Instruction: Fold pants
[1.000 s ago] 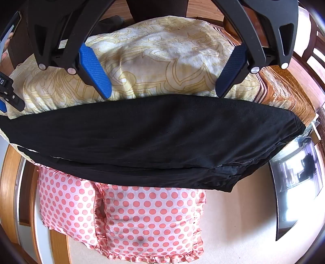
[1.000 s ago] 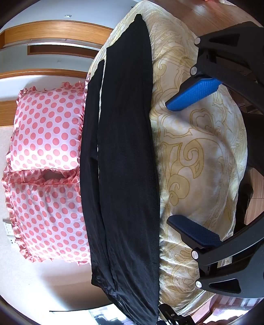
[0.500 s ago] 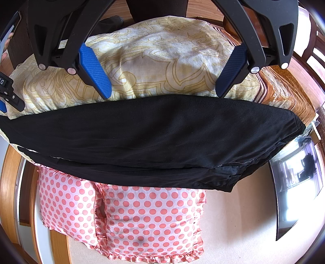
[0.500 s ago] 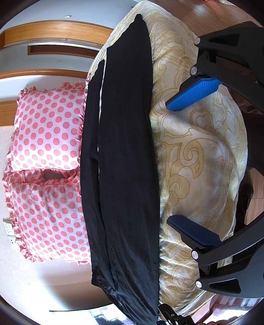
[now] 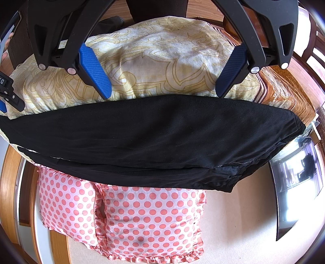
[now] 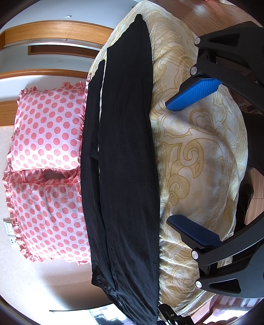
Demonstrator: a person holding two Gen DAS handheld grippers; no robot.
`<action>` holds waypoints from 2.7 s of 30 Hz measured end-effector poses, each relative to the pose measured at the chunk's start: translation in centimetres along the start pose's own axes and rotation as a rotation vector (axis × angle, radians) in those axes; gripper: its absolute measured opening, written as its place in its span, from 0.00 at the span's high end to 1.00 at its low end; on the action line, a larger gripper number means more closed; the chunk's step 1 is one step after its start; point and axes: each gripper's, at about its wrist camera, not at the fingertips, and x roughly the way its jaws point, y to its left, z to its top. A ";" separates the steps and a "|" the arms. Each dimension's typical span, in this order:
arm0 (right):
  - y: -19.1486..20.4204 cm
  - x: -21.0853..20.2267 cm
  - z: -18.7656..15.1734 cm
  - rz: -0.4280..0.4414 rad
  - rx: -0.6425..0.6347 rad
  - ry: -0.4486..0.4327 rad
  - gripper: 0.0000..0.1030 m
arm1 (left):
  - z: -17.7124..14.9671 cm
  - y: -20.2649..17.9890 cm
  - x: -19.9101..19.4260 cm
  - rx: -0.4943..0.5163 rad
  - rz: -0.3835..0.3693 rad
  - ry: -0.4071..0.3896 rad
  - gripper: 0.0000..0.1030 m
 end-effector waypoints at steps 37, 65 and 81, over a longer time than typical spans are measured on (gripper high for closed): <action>0.0 0.2 0.0 0.000 -0.001 0.003 0.01 | 0.0 0.0 0.0 0.001 0.000 0.001 0.02; 0.1 0.3 0.0 0.007 -0.007 0.012 0.01 | 0.0 0.0 0.0 0.002 -0.002 0.004 0.02; -5.1 -0.9 4.1 0.139 0.139 0.000 0.01 | 0.9 1.4 -1.7 0.014 -0.076 -0.015 0.02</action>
